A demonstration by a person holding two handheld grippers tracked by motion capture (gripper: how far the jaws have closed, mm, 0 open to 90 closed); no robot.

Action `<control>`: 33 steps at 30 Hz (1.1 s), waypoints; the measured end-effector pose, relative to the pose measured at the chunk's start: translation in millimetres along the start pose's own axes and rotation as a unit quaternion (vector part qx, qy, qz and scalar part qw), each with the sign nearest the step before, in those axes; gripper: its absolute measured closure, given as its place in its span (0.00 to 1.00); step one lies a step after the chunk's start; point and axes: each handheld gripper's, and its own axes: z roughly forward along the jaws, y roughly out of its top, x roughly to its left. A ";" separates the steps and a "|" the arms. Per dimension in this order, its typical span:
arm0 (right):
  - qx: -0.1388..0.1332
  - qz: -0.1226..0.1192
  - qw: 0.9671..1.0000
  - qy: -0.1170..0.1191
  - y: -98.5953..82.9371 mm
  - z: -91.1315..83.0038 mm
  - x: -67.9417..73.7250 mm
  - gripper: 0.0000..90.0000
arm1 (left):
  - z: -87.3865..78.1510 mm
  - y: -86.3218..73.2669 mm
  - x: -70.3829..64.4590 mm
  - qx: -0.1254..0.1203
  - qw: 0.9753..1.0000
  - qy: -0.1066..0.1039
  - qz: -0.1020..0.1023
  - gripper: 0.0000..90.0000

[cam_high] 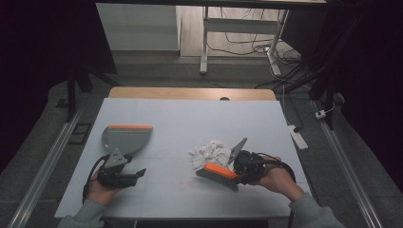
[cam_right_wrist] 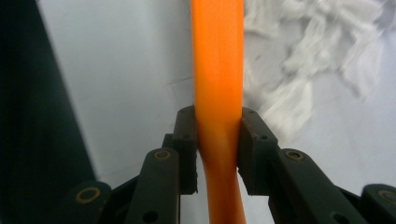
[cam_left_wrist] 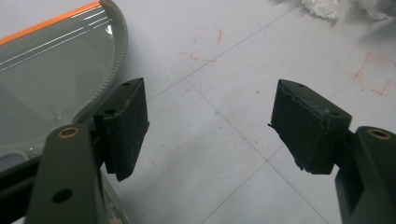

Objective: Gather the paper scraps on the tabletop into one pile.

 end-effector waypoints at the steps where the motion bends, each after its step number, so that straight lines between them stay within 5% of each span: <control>1: 0.001 -0.003 1.000 -0.003 3.7 1.8 -3.3 0.79 | 0.0 -0.2 0.0 0.000 1.000 0.000 0.000 0.31; 5: 0.005 -0.003 1.000 -0.007 15.4 4.7 -19.9 0.79 | 0.0 -0.3 0.8 0.000 1.000 0.000 -0.001 0.31; 9: -0.006 -0.002 0.999 -0.044 23.1 2.8 -30.9 0.79 | -0.2 -0.4 1.1 0.000 1.000 0.000 -0.001 0.31; 14: -0.054 0.011 0.997 -0.047 22.4 -4.1 -33.3 0.79 | -1.0 -1.2 1.9 -0.001 1.000 0.000 -0.002 0.31; 16: -0.084 0.033 0.996 -0.025 17.0 -13.2 -31.8 0.79 | -0.9 -1.4 2.3 -0.001 1.000 0.000 -0.003 0.31; 20: -0.113 0.074 0.990 -0.034 3.8 -32.2 -29.2 0.79 | -1.4 -1.3 2.0 -0.001 1.000 0.000 -0.002 0.31; 25: -0.152 0.153 0.976 -0.037 -22.2 -52.6 -30.7 0.79 | -1.7 -1.1 1.5 -0.002 1.000 0.000 -0.002 0.31; 29: -0.113 0.236 0.962 -0.077 -44.2 -54.9 -35.4 0.79 | -2.0 -0.7 1.3 -0.003 1.000 -0.002 -0.001 0.31; 33: -0.059 0.304 0.947 -0.081 -65.7 -43.7 -39.6 0.79 | -0.3 0.3 -0.4 -0.001 1.000 -0.006 0.006 0.31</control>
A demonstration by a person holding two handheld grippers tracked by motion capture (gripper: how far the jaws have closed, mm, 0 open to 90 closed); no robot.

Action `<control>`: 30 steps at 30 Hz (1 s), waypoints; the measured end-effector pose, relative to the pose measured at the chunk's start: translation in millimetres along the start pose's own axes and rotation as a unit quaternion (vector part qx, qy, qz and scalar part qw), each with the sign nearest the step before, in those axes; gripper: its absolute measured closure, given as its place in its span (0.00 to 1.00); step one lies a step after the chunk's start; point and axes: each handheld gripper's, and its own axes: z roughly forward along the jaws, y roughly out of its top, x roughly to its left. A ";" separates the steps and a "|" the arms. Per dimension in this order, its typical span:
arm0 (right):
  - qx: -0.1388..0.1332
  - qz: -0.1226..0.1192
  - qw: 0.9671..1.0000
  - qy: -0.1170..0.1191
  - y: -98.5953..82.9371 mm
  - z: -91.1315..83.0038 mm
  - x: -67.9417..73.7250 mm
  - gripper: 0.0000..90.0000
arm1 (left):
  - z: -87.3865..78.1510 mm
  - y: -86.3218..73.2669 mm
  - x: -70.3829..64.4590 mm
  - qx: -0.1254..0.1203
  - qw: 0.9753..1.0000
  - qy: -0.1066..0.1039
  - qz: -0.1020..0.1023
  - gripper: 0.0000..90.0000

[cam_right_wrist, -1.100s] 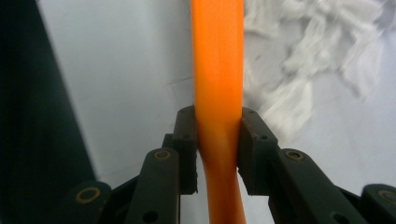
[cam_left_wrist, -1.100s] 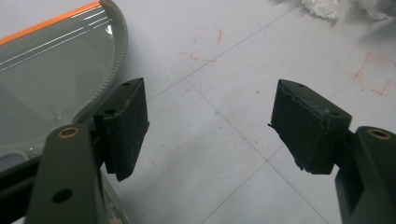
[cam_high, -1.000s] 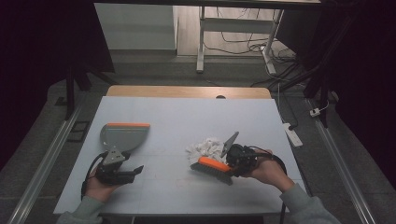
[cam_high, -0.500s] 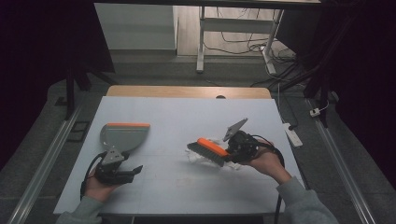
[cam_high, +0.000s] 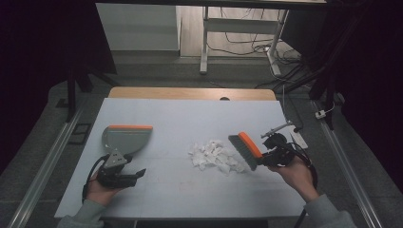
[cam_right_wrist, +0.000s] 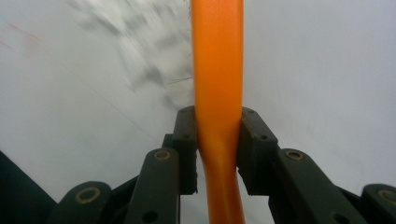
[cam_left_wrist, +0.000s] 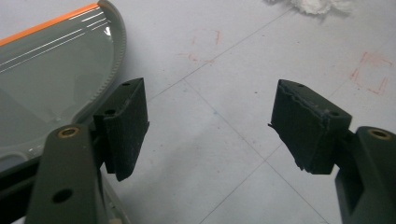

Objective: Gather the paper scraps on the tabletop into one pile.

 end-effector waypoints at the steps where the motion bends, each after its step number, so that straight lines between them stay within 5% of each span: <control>1: 0.013 0.006 1.000 -0.005 -2.0 2.9 -1.2 0.79 | 0.3 0.2 -0.3 0.000 1.000 -0.001 0.001 0.31; 4: 0.047 0.034 0.998 -0.019 -6.7 13.4 -4.1 0.79 | -0.4 0.1 -0.9 -0.002 1.000 -0.003 0.002 0.31; 7: 0.045 0.064 0.997 -0.008 -2.6 16.3 -2.9 0.79 | -1.4 0.0 -1.4 -0.005 1.000 -0.003 0.002 0.31; 14: 0.040 0.055 0.997 0.034 27.0 37.3 22.4 0.79 | -0.5 0.4 -2.6 -0.002 1.000 -0.002 0.004 0.31; 21: 0.002 0.042 0.997 0.064 53.4 49.1 36.4 0.79 | -0.1 -0.8 -1.1 -0.002 1.000 -0.003 0.000 0.31; 30: -0.080 0.056 0.993 0.060 41.8 14.1 16.4 0.79 | 0.7 -0.5 -2.1 0.000 1.000 -0.001 0.002 0.31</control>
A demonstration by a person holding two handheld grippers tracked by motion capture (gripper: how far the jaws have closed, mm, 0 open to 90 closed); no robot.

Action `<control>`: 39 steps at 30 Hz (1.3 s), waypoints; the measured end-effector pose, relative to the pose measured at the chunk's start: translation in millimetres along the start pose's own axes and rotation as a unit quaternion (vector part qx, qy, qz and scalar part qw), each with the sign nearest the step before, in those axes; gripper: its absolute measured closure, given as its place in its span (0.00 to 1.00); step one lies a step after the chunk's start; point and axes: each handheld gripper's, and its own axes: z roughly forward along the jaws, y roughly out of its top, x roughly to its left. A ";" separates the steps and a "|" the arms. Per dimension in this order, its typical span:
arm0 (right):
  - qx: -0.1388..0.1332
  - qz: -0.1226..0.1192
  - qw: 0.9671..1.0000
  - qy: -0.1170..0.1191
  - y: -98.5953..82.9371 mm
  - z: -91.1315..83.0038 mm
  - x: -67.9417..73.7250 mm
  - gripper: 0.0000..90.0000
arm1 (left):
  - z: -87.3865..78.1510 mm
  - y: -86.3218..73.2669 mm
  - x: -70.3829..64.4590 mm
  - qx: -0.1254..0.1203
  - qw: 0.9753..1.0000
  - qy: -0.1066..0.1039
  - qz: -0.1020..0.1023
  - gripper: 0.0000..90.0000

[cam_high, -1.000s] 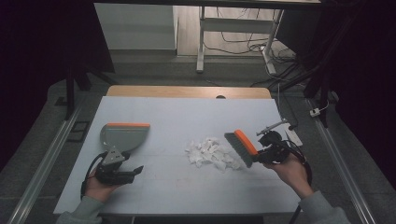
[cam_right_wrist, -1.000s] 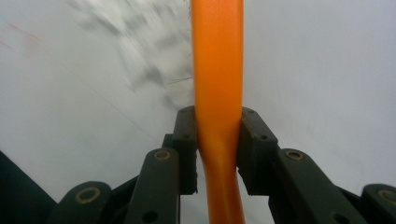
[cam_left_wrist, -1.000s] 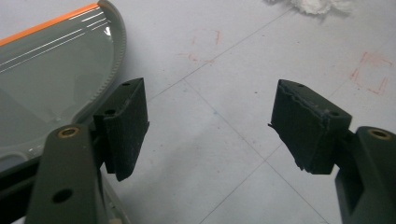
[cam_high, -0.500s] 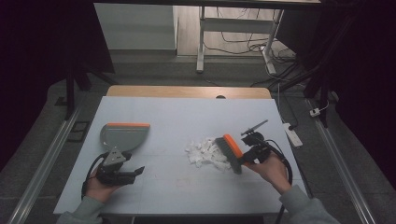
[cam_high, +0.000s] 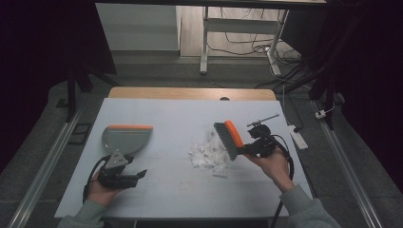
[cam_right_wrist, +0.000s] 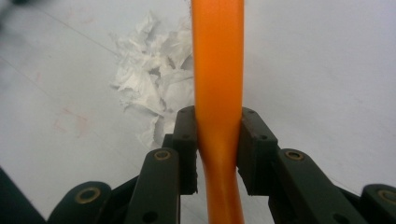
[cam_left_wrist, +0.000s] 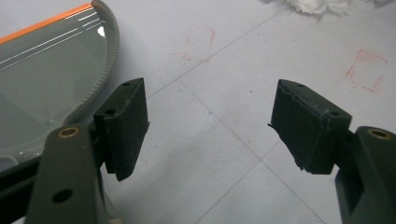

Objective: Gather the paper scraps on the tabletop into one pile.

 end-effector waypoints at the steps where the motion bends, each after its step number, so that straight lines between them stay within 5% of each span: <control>1: -0.002 0.000 1.000 0.000 -1.3 -3.7 -2.0 0.79 | 0.2 0.1 -0.1 0.000 1.000 0.000 0.000 0.31; 7: -0.007 -0.031 0.999 -0.020 6.0 -10.4 -13.2 0.79 | 1.1 1.0 -1.3 0.002 1.000 0.001 0.002 0.31; 13: 0.014 -0.081 0.995 -0.061 46.6 23.0 -28.5 0.79 | 1.7 1.0 -1.3 0.004 1.000 0.002 0.002 0.31; 18: 0.049 -0.157 0.980 -0.107 86.7 58.7 -24.4 0.79 | 1.5 0.0 0.5 0.003 1.000 0.003 -0.001 0.31; 22: 0.076 -0.205 0.969 -0.114 109.3 80.1 -17.1 0.79 | 1.6 -0.6 1.9 0.003 1.000 0.002 -0.001 0.31; 26: 0.103 -0.244 0.957 -0.120 117.7 95.7 -6.5 0.79 | 1.3 -0.9 2.7 0.002 1.000 0.000 -0.002 0.31; 30: 0.123 -0.272 0.949 -0.102 117.0 106.1 6.7 0.79 | 0.2 -1.1 2.4 0.002 1.000 0.001 -0.001 0.31; 33: 0.141 -0.297 0.939 -0.104 111.4 106.3 17.6 0.79 | -0.1 -1.2 2.0 0.001 1.000 0.001 0.000 0.31; 39: 0.146 -0.317 0.935 -0.065 92.1 91.9 27.7 0.79 | 0.0 -0.8 1.0 0.001 1.000 0.002 0.001 0.31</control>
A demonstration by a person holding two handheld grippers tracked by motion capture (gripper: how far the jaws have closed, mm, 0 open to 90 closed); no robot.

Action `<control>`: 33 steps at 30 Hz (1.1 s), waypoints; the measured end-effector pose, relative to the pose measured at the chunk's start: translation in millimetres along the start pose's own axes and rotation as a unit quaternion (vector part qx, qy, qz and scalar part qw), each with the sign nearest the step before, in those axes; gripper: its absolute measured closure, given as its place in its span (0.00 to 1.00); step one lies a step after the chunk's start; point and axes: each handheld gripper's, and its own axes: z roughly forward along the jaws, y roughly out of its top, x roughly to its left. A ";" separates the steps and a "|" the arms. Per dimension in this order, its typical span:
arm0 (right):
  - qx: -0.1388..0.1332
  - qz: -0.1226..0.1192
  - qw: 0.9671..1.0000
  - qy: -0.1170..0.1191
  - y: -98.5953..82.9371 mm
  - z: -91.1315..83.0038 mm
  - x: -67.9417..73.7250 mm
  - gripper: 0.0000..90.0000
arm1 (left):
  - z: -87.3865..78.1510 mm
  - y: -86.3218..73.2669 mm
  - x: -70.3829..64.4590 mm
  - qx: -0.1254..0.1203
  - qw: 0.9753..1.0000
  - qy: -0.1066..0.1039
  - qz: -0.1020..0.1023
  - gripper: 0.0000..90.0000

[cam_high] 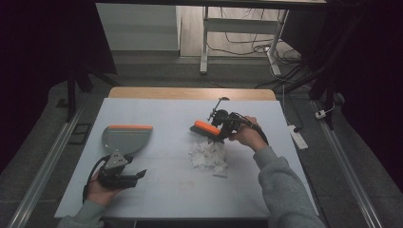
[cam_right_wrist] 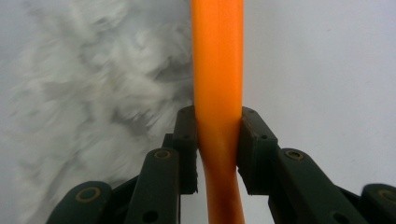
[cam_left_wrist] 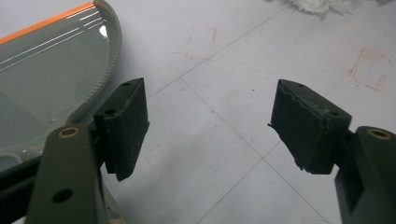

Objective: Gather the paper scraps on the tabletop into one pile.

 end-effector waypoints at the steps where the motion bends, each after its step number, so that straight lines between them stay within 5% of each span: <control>1: -0.008 -0.002 1.000 0.000 -3.4 -2.8 2.1 0.79 | 0.3 0.1 -0.1 0.000 1.000 0.000 0.000 0.31; 7: -0.074 0.042 0.996 -0.020 -24.4 -29.0 -3.3 0.79 | 0.7 0.6 -0.8 0.002 1.000 0.001 0.001 0.31; 15: -0.121 0.081 0.989 -0.020 -50.5 -49.9 -4.5 0.79 | 1.0 0.5 -0.4 0.002 1.000 0.001 -0.001 0.31; 22: -0.141 0.095 0.985 -0.011 -77.7 -58.5 9.9 0.79 | 1.7 1.0 -0.6 0.002 1.000 0.001 -0.001 0.31; 33: -0.180 0.134 0.975 -0.006 -133.7 -56.3 33.8 0.79 | 1.3 1.7 -0.1 0.001 1.000 0.002 -0.004 0.31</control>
